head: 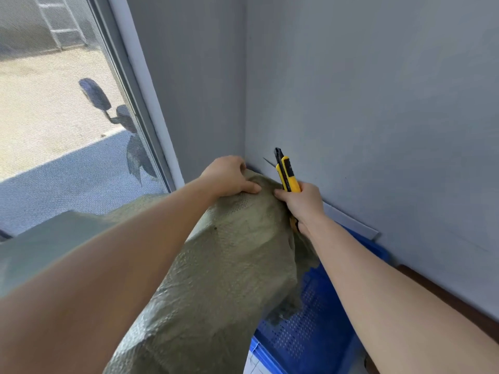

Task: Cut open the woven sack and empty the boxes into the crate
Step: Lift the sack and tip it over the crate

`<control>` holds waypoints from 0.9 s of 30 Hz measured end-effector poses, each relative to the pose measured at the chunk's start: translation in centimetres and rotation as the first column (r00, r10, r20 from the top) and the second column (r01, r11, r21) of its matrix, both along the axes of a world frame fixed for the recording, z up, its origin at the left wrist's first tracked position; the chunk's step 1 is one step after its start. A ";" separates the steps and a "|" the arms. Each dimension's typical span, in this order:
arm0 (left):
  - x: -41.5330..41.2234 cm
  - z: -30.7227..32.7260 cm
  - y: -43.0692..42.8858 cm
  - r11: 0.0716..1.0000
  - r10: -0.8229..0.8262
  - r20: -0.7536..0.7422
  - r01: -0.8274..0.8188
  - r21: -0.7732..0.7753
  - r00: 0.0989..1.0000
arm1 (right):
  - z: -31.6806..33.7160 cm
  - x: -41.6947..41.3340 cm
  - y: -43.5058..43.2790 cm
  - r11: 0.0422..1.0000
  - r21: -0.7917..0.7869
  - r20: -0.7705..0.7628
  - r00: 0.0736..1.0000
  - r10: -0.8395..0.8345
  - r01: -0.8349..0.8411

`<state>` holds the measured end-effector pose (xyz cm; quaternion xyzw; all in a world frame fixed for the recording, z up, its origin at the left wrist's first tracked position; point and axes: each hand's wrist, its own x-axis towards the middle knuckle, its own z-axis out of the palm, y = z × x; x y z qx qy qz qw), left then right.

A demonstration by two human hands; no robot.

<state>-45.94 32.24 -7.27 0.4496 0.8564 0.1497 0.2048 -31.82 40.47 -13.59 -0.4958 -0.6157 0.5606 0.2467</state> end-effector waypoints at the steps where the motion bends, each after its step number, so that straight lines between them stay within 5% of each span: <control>1: -0.1 0.0 -0.3 1.000 0.001 -0.005 -0.002 -0.028 1.000 | -0.2 -0.1 0.2 1.000 0.019 0.017 1.000 -0.021 0.020; 8: -1.8 0.9 -2.4 0.928 -0.099 0.009 0.095 -0.359 0.995 | -0.8 0.1 1.5 0.986 0.100 0.079 0.987 -0.141 0.133; 13: -4.7 1.0 -4.7 0.917 0.044 0.309 0.085 -0.390 0.950 | -0.8 -0.1 2.3 0.975 0.089 0.082 0.974 -0.210 0.202; 16: -6.4 0.9 -6.1 0.901 0.034 0.361 0.128 -0.415 0.932 | -0.6 -0.1 3.1 0.968 0.088 0.097 0.965 -0.245 0.237; 19: -7.7 -0.4 -7.2 0.852 0.087 0.249 0.058 -0.521 0.965 | -0.3 0.0 3.7 0.956 0.116 0.138 0.949 -0.283 0.268; 22: -7.9 -2.1 -7.8 0.891 0.143 0.190 -0.043 -0.452 0.971 | -0.1 -0.2 4.1 0.947 0.131 0.145 0.939 -0.311 0.293; 27: -5.9 -5.8 -7.7 0.940 -0.062 -0.202 -0.011 -0.340 0.977 | -0.1 -1.6 3.8 0.944 0.142 0.126 0.941 -0.314 0.296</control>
